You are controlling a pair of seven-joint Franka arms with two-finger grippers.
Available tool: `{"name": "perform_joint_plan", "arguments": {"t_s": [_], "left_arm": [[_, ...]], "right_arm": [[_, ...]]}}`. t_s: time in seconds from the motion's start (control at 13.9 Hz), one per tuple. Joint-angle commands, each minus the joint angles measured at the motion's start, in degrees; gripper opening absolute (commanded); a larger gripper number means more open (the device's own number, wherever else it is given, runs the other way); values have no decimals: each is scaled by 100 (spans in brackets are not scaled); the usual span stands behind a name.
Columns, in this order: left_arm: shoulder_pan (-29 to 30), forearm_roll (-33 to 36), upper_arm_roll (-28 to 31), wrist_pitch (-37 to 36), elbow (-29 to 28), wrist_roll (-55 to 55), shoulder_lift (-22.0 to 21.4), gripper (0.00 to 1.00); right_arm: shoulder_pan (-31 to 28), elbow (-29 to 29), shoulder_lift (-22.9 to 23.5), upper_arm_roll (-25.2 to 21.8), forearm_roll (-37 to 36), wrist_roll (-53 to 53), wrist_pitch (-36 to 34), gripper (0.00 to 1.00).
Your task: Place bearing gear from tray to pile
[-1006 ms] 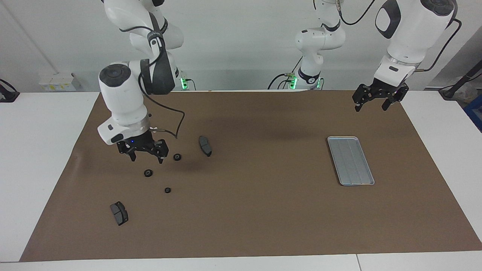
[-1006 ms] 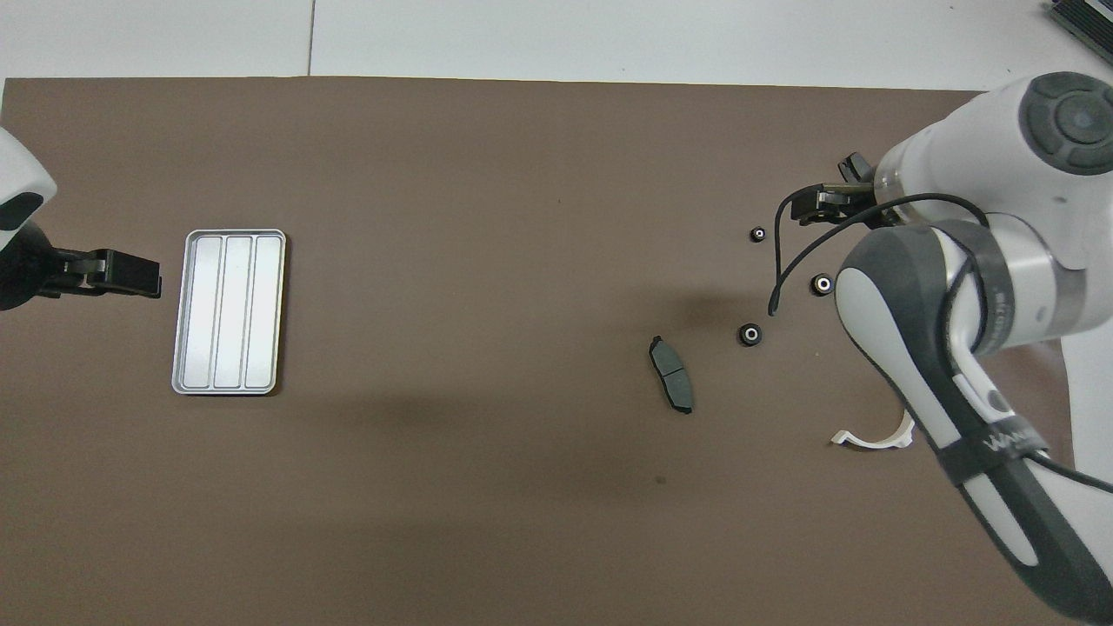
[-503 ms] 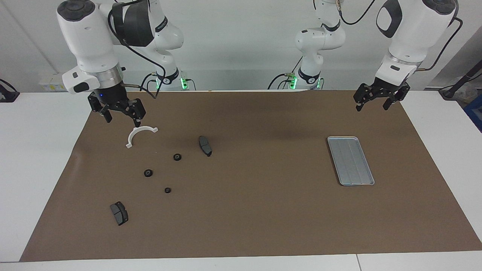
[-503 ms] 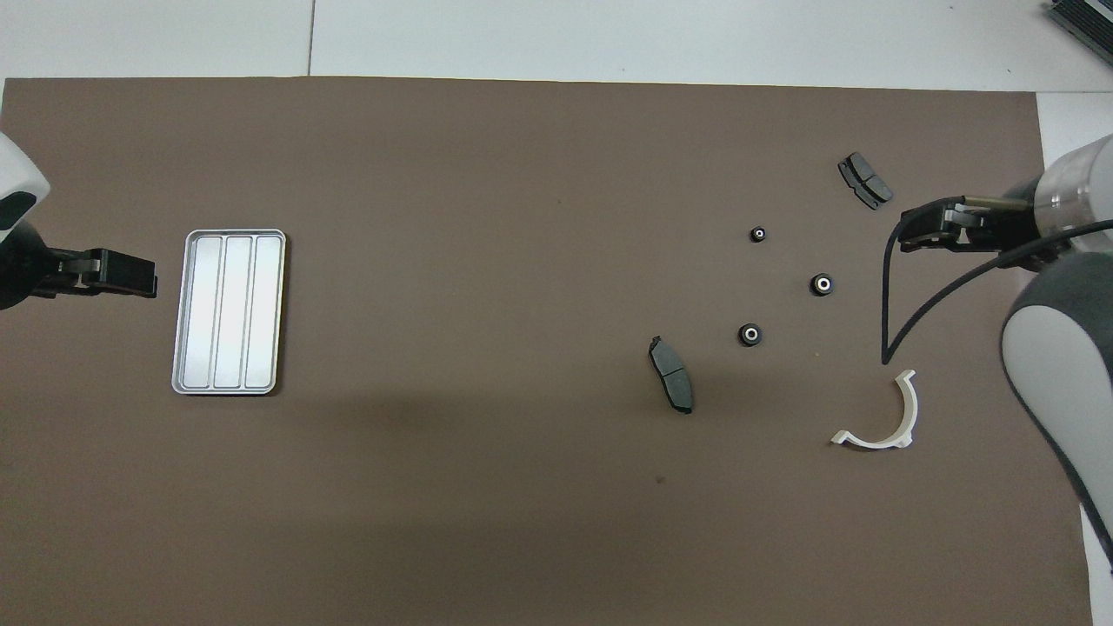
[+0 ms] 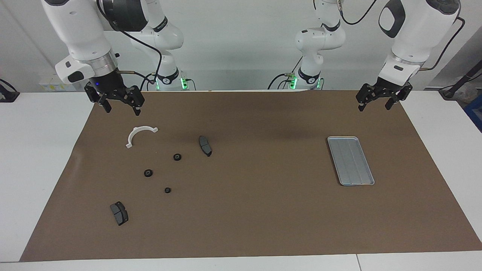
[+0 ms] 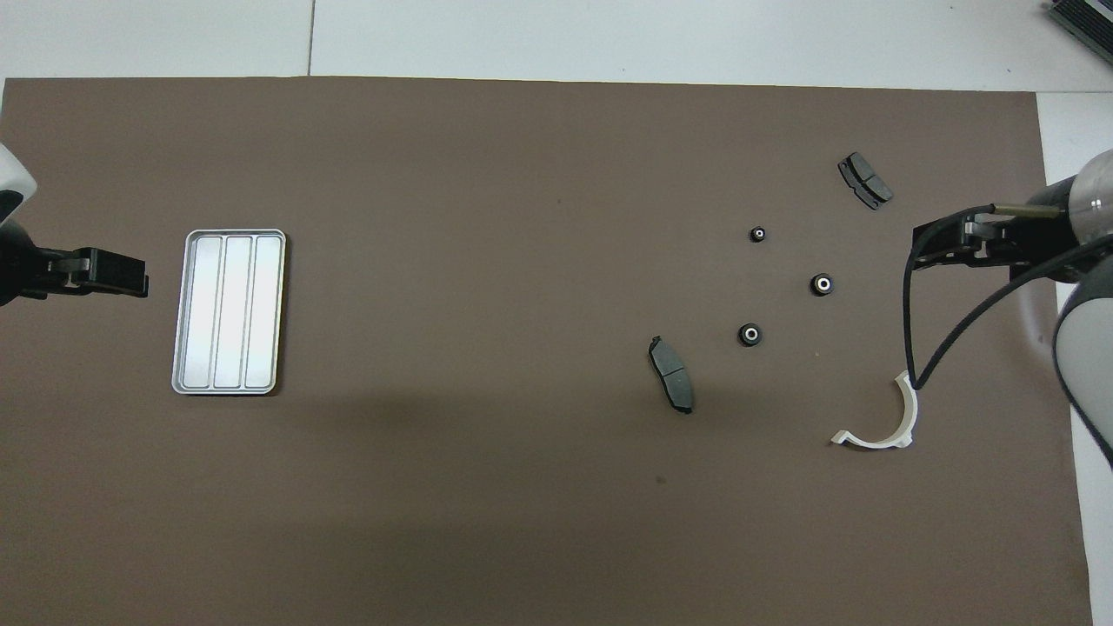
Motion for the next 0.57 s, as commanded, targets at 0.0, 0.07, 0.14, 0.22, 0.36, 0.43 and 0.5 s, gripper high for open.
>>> {"name": "perform_joint_plan", "arguments": {"t_s": [0.0, 0.07, 0.14, 0.22, 0.36, 0.43, 0.5], "left_arm": [[35, 81, -13, -98, 12, -12, -67, 100], [35, 81, -13, -98, 12, -3, -67, 100], [35, 81, -13, -90, 12, -3, -67, 100], [35, 81, -13, -98, 12, -3, -67, 100], [35, 81, -13, -90, 12, -3, -67, 100], [35, 81, -13, -98, 12, -3, -67, 100], [35, 81, -13, -98, 12, -3, -67, 100]], "right_arm": [[5, -121, -58, 54, 98, -116, -44, 100], [5, -156, -76, 54, 98, -107, -62, 100], [5, -157, -76, 63, 89, -98, -62, 100], [14, -157, -76, 63, 89, -81, -53, 100], [76, -166, -76, 71, 98, -63, -18, 100], [76, -166, -76, 71, 98, -63, -18, 100], [85, -166, -76, 71, 98, -63, -44, 100]]}}
